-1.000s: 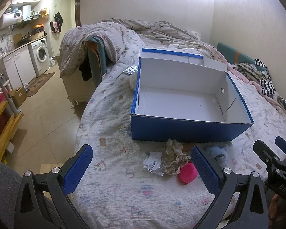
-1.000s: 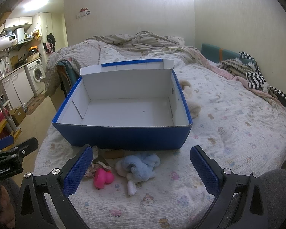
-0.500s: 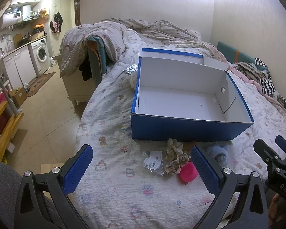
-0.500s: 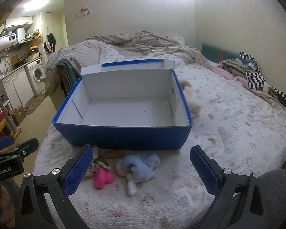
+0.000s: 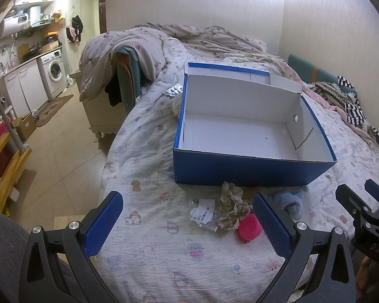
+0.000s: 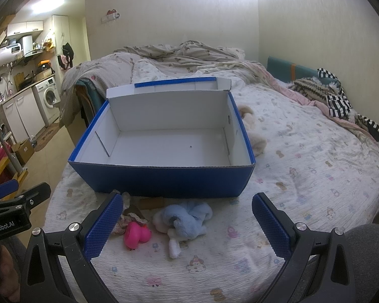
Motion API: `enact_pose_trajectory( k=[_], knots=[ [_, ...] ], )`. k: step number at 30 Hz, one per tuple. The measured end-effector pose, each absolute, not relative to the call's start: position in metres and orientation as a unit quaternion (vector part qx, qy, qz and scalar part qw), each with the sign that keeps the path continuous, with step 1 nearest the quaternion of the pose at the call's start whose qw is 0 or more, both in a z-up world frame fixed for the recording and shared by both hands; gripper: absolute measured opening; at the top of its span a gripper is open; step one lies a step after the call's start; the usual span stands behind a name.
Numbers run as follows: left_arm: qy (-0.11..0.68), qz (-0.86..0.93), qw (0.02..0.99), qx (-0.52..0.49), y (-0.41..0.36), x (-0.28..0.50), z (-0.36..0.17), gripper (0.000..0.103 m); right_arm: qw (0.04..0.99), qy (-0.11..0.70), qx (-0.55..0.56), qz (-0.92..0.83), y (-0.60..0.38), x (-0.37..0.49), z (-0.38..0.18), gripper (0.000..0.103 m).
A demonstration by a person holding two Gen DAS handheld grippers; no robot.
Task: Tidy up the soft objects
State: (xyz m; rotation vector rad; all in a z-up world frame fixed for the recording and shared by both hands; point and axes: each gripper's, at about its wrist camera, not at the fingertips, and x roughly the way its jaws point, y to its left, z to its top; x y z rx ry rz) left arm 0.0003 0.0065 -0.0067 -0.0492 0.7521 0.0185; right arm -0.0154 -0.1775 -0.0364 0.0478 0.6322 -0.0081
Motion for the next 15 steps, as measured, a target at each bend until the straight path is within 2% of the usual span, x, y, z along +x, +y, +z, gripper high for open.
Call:
enact_pose_trajectory(
  k=[15],
  knots=[
    [0.382,0.006,0.924,-0.022,0.0089,0.0033,-0.0014,0.102,0.948,0.316,0.026,0.005,-0.1777,-0.0149,-0.0341,0.103]
  ],
)
